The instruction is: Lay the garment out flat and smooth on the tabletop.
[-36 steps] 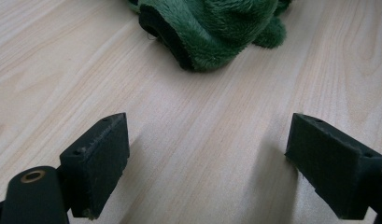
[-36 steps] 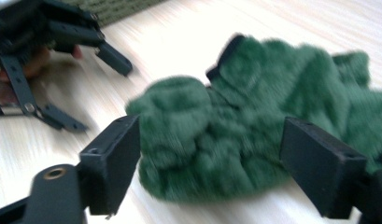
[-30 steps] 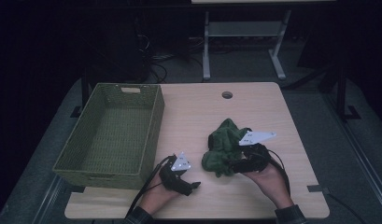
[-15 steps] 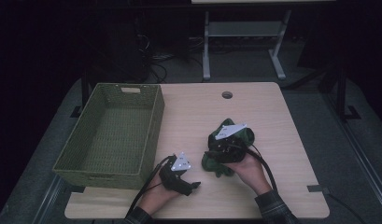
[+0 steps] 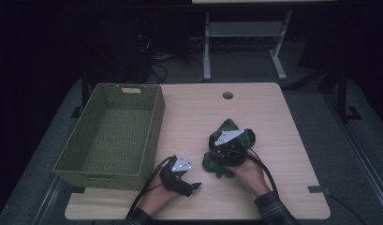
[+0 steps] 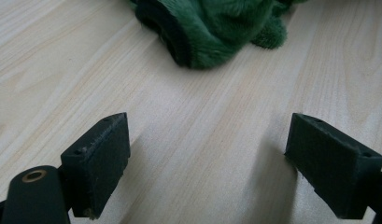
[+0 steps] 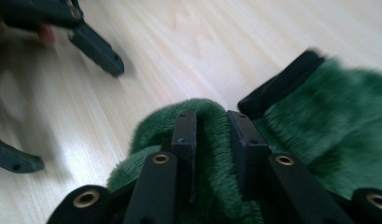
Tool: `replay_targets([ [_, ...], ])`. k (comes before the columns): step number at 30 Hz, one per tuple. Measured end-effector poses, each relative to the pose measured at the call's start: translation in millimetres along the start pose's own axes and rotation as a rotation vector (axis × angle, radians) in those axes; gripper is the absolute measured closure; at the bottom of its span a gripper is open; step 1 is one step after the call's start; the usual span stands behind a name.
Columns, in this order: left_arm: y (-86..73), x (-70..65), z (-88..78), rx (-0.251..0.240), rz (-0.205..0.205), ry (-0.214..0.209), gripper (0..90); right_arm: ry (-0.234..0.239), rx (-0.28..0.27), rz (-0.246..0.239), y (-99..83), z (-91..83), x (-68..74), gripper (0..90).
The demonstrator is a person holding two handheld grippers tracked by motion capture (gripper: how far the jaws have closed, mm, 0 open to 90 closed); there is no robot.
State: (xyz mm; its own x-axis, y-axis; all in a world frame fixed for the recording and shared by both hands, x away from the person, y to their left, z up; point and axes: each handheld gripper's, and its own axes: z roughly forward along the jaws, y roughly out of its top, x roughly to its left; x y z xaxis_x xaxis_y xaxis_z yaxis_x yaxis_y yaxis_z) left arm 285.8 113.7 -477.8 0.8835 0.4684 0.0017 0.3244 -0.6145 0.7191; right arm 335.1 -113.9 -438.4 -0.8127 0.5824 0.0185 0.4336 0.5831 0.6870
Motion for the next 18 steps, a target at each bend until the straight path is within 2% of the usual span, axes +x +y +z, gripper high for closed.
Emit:
replay_targets([
  [6, 0.0, -0.1, 0.1, -0.001, -0.001, 0.001, 13.1, -0.004, -0.061, -0.003, 1.0, -18.0, -2.1, 80.7],
  [7, 0.0, 0.3, -0.1, 0.003, 0.003, 0.002, 13.1, 0.0, -0.086, 0.0, -0.4, -25.4, -4.1, 81.6],
  [11, 0.0, 0.1, 0.0, 0.001, 0.001, 0.0, 13.1, 0.007, -0.122, 0.013, -3.6, -36.3, -6.6, 81.6],
  [12, 0.1, 0.0, -0.1, 0.001, 0.0, 0.0, 13.1, 0.01, -0.142, 0.016, -6.8, -43.9, -7.8, 81.6],
  [18, 0.3, 0.0, -0.2, 0.001, 0.0, 0.001, 13.1, -0.01, -0.19, 0.037, -19.6, -70.0, -12.7, 81.6],
])
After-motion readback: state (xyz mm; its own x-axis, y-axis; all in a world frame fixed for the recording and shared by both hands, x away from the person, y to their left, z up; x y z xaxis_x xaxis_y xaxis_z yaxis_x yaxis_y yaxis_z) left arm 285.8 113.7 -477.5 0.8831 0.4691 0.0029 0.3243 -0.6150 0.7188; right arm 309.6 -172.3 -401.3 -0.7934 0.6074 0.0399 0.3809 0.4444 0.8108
